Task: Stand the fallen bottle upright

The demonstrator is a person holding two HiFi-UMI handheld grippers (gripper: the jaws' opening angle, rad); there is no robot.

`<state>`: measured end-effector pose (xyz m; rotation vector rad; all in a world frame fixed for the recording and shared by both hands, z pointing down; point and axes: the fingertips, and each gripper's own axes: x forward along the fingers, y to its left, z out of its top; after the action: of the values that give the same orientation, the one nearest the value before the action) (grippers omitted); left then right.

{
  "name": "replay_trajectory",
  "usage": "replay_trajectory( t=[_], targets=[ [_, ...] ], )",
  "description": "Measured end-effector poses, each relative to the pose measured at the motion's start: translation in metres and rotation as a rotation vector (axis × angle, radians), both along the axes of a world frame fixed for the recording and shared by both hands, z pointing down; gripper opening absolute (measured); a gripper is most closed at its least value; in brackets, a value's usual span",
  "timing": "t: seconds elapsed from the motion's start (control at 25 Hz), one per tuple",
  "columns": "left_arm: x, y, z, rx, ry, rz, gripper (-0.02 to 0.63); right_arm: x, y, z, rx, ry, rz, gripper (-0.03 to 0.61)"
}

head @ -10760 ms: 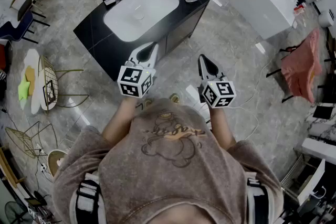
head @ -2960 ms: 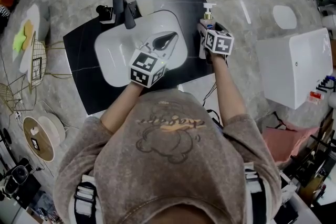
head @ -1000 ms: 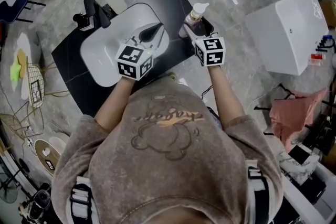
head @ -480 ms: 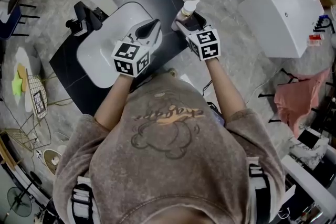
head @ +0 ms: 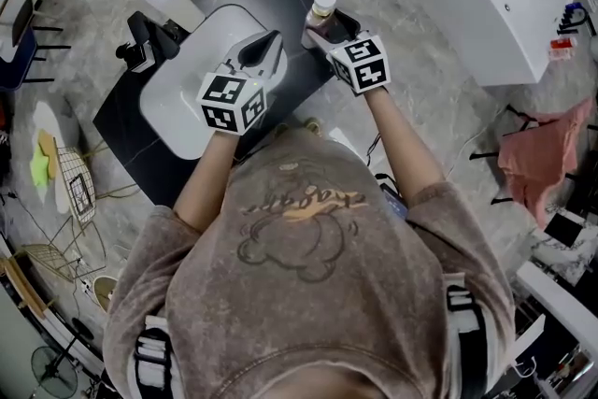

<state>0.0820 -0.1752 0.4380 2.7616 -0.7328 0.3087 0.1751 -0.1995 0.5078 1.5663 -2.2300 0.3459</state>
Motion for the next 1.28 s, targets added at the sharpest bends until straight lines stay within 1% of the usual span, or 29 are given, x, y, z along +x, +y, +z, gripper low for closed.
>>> replay_trajectory(
  t=[0.08,0.32,0.56,0.64,0.92,1.08,1.28],
  targets=[
    [0.0,0.0,0.0,0.001,0.0,0.003,0.018,0.001,0.001,0.0,-0.007,-0.005,-0.001,0.281],
    [0.003,0.0,-0.004,0.003,0.002,0.024,0.018,0.008,0.009,-0.006,-0.008,-0.027,0.014,0.296],
    [0.013,0.002,-0.015,0.021,0.015,0.065,0.018,0.034,0.029,-0.043,0.066,-0.072,0.047,0.284],
    [0.015,0.003,-0.021,0.026,0.022,0.075,0.018,0.043,0.04,-0.061,0.099,-0.102,0.053,0.268],
    [0.016,0.013,-0.03,0.025,0.036,0.101,0.018,0.06,0.081,-0.109,0.201,-0.197,0.082,0.265],
    [0.012,0.017,-0.028,0.011,0.047,0.088,0.018,0.063,0.098,-0.118,0.23,-0.216,0.096,0.26],
    [0.002,0.021,-0.027,0.012,0.06,0.054,0.018,0.06,0.123,-0.124,0.257,-0.307,0.144,0.24]
  ],
)
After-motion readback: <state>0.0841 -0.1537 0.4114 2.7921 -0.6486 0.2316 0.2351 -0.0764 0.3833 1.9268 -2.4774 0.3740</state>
